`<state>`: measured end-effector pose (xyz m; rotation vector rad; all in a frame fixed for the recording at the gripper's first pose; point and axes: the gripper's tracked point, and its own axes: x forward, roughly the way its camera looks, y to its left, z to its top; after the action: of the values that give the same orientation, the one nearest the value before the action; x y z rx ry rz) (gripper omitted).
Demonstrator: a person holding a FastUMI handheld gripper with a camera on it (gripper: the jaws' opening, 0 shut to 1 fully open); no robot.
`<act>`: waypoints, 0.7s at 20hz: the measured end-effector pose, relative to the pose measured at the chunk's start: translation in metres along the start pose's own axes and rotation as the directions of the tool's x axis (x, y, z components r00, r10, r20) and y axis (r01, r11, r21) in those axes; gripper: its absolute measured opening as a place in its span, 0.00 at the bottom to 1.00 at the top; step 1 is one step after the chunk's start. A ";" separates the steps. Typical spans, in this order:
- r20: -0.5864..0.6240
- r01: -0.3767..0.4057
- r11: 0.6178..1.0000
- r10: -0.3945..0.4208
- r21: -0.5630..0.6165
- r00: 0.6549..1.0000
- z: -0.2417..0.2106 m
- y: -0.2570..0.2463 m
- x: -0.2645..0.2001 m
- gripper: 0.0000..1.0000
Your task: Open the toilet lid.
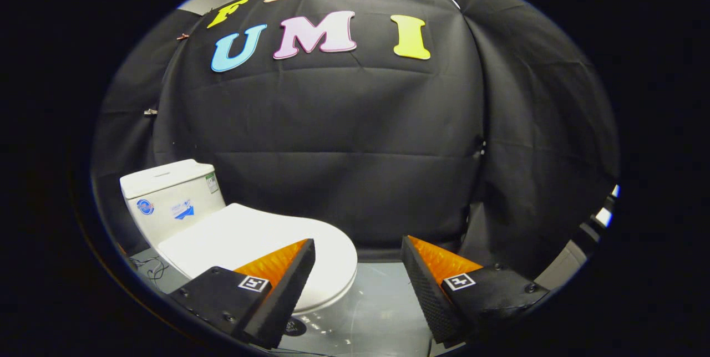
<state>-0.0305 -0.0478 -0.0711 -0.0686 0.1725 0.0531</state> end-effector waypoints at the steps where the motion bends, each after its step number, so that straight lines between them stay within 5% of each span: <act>1: -0.024 -0.006 1.000 0.006 0.016 1.000 -0.013 0.000 -0.002 0.98; 6: -0.174 -0.098 0.986 0.121 0.133 0.977 -0.072 0.017 -0.011 0.98; 14: -0.367 -0.154 0.888 0.330 0.433 0.870 -0.148 0.058 -0.027 0.94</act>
<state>-0.0855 -0.0019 -0.2158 0.3504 0.6378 0.2617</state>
